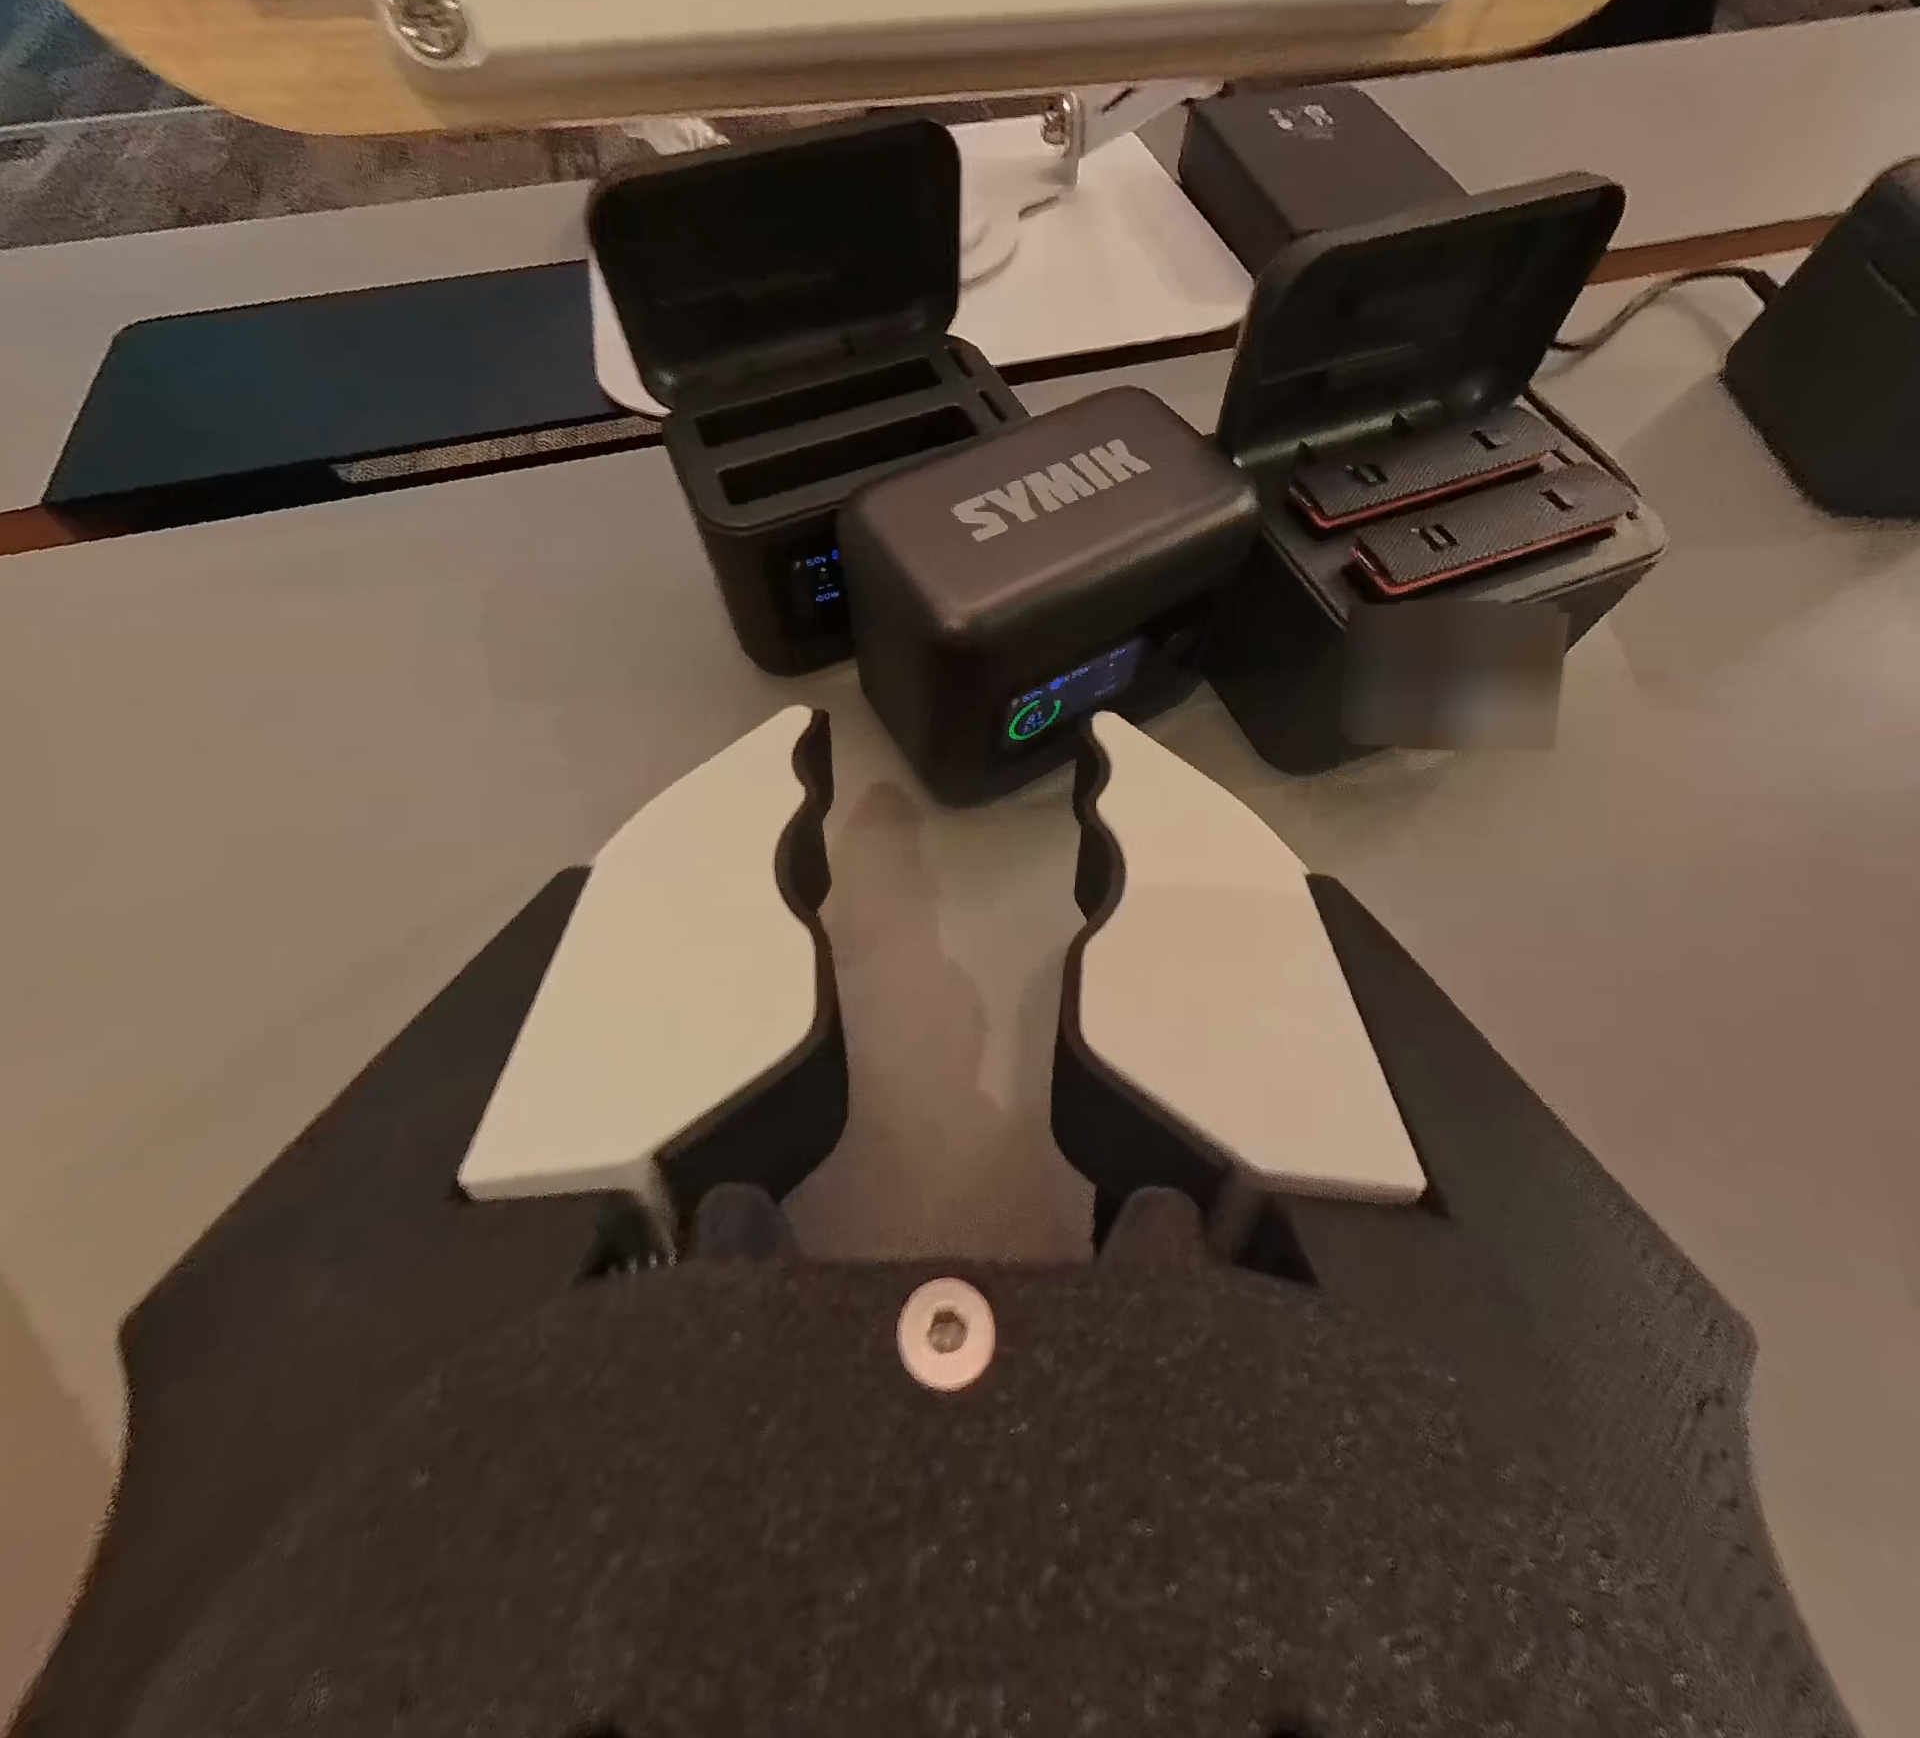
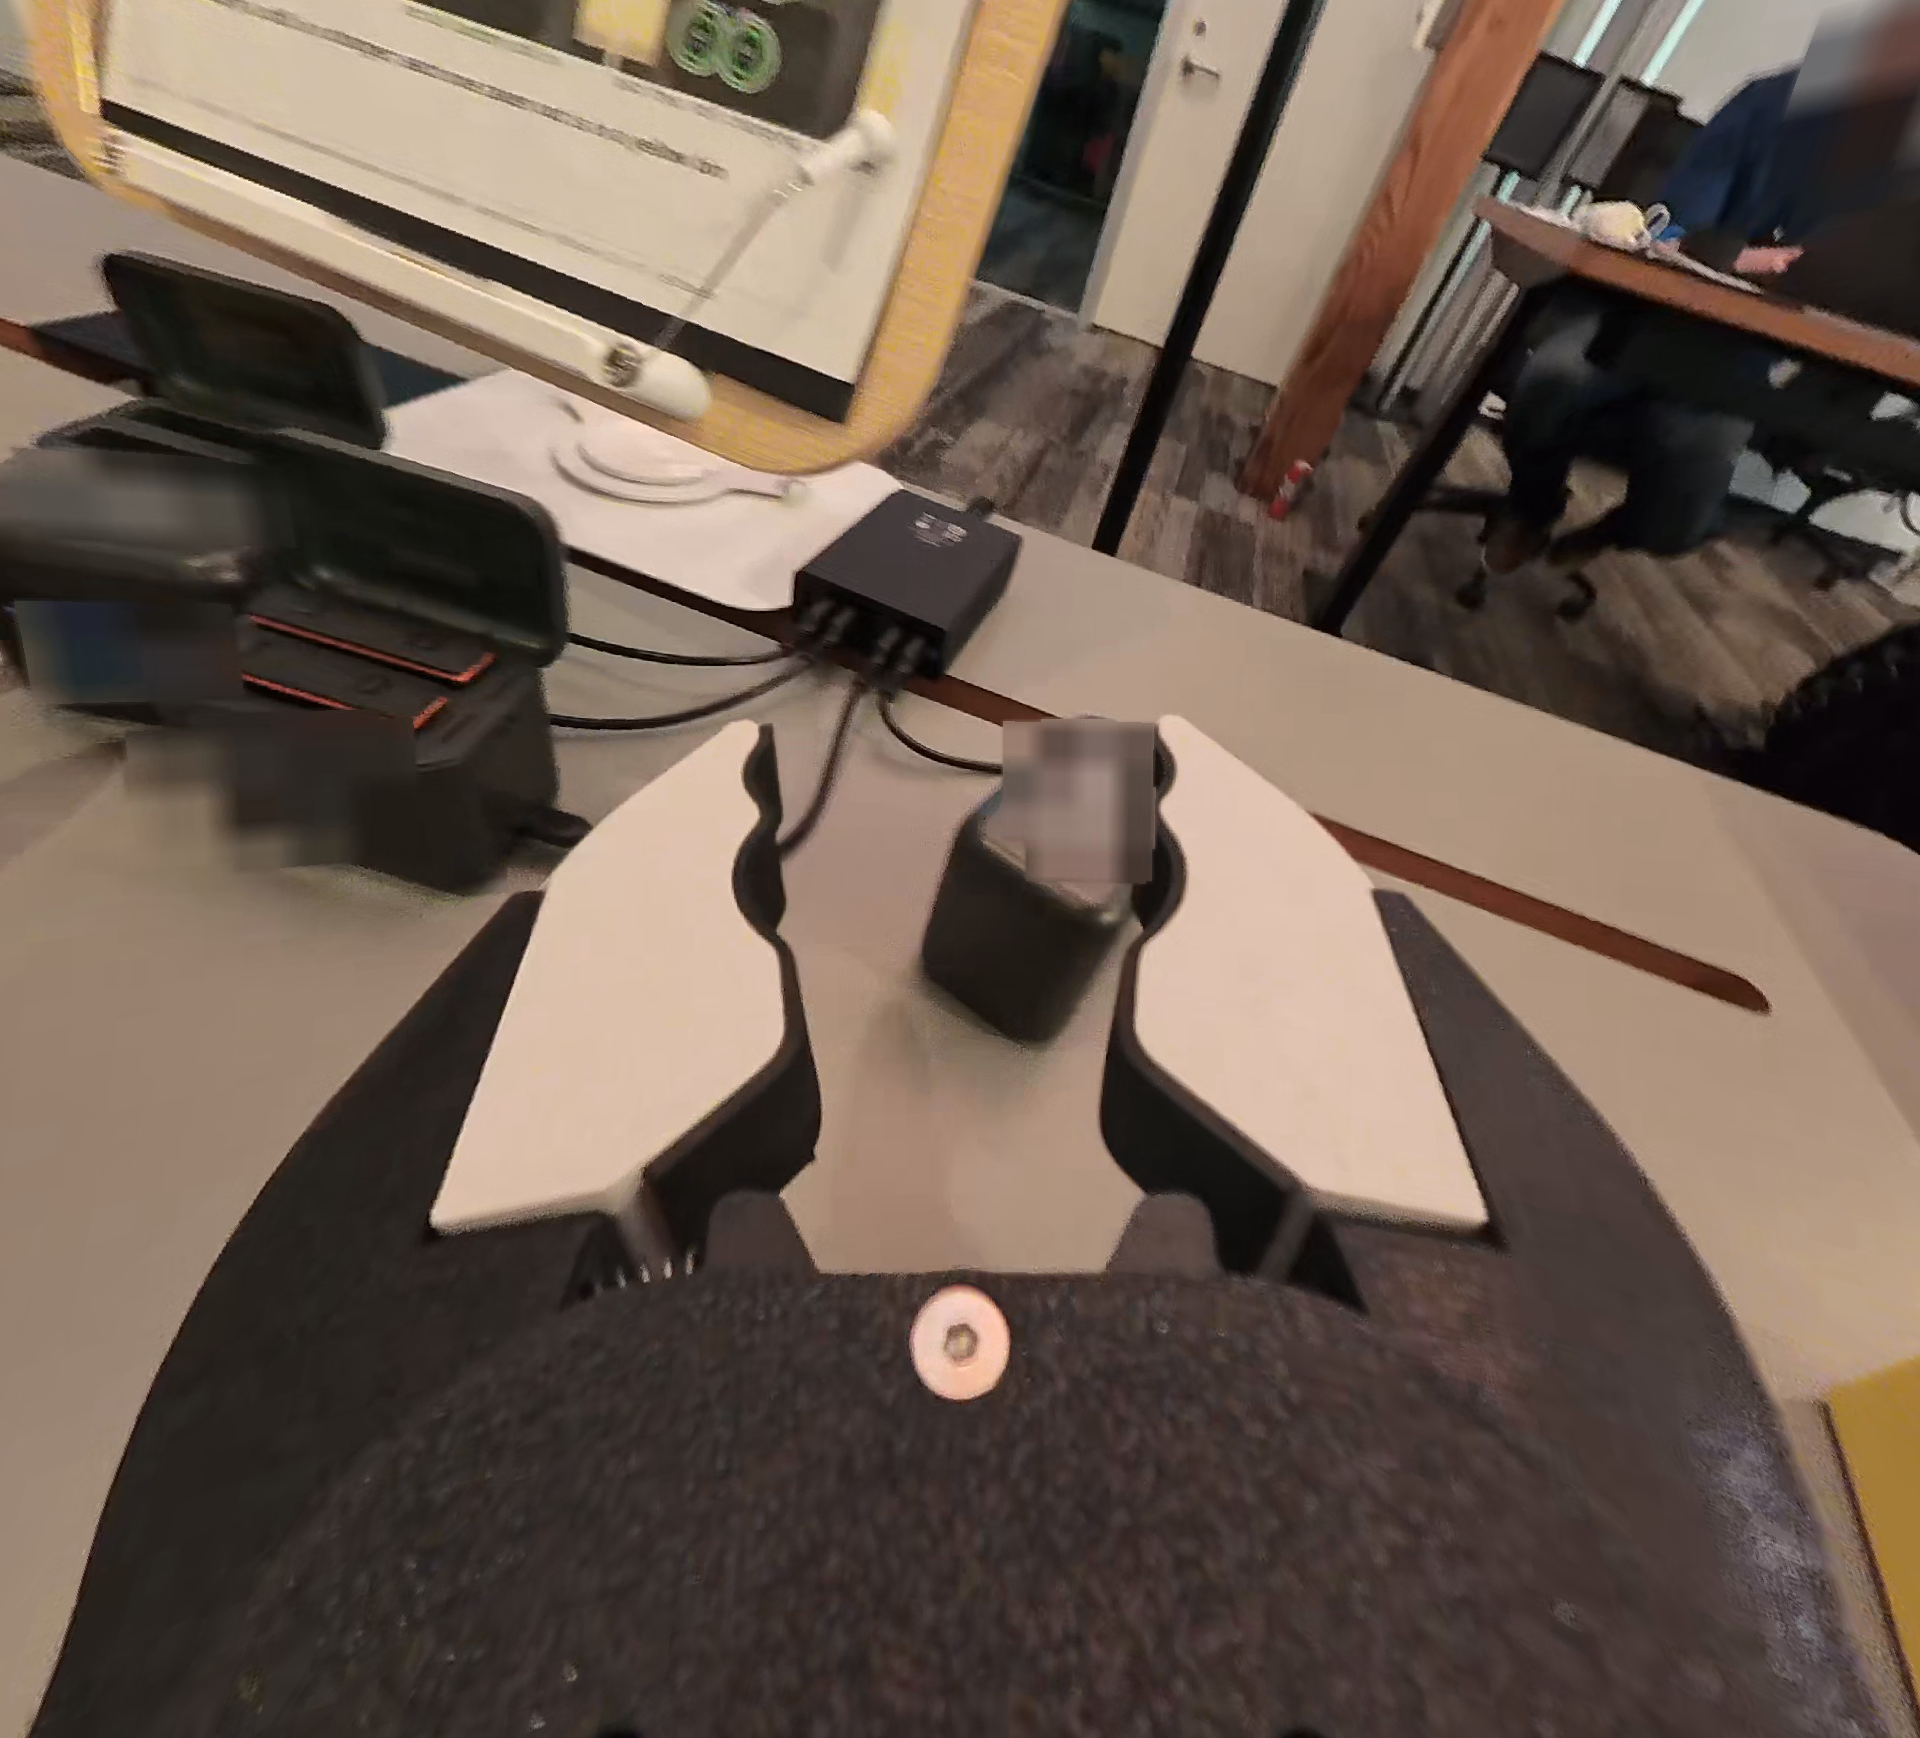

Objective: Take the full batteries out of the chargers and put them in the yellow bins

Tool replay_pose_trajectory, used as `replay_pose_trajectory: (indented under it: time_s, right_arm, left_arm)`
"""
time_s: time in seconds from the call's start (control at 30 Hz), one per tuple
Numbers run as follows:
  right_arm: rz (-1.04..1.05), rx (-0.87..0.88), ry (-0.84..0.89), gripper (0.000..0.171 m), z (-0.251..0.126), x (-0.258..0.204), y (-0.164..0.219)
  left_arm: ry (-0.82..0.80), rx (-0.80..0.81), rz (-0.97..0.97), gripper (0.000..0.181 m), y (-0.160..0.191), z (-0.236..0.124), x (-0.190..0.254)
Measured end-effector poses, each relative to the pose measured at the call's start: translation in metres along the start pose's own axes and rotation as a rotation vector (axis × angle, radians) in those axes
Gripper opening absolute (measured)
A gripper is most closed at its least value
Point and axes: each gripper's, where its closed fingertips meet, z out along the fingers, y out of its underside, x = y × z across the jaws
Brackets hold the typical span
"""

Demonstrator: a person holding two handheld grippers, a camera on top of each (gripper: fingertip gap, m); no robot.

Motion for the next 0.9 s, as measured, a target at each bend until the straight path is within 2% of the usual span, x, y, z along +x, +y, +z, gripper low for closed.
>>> replay_pose_trajectory:
  time_s: [0.17,0.33,0.53,0.7,0.9]
  right_arm:
    - [-0.016,0.013,-0.082,0.08,0.002,-0.026,-0.002]
    - [-0.006,-0.055,-0.192,0.1,0.008,-0.051,0.012]
    - [-0.017,-0.139,-0.288,0.107,0.017,-0.101,0.023]
    - [-0.052,-0.227,-0.286,0.106,0.044,-0.142,0.026]
    - [0.001,-0.329,-0.238,0.101,0.072,-0.155,0.039]
  left_arm:
    - [0.012,-0.057,0.111,0.053,0.005,0.012,0.011]
    - [0.0,-0.082,0.153,0.056,0.005,0.021,0.013]
    - [0.005,-0.079,0.133,0.055,0.003,0.023,0.012]
    - [0.012,-0.073,0.114,0.052,0.002,0.022,0.011]
    - [0.013,-0.063,0.095,0.047,0.001,0.021,0.01]
